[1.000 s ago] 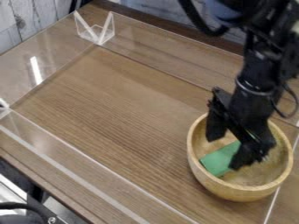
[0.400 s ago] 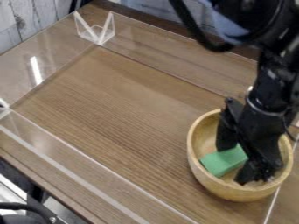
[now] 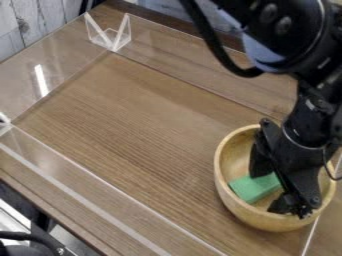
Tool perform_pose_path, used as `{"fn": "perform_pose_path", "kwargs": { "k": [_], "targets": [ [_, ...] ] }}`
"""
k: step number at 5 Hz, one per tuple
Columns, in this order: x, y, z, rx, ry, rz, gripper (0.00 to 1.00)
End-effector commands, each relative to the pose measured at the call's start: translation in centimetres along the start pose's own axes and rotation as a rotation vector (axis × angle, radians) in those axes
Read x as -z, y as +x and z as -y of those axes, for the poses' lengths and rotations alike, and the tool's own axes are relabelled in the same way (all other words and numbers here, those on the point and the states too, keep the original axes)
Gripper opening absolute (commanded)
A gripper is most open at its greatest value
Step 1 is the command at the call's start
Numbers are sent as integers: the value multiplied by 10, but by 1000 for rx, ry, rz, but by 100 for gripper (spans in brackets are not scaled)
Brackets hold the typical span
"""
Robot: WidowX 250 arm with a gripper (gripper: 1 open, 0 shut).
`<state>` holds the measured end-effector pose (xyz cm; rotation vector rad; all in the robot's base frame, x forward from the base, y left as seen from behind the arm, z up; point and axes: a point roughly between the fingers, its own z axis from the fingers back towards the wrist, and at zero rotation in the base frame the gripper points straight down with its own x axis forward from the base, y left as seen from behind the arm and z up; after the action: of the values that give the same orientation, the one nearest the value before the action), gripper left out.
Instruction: Move green object from inside the wooden bowl to the table next to it
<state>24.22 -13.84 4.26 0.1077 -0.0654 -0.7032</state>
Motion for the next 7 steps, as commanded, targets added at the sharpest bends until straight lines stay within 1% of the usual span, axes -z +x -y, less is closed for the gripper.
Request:
{"fn": "perform_pose_path", "kwargs": {
  "k": [1, 2, 3, 5, 7],
  "targets": [
    [-23, 17, -3, -67, 33, 99, 100],
    [-31, 27, -4, -184, 52, 115, 100],
    [-32, 33, -5, -306, 51, 126, 100],
    [-6, 28, -8, -372, 40, 129, 100],
    [-6, 10, -26, -405, 39, 156, 100]
  ]
}}
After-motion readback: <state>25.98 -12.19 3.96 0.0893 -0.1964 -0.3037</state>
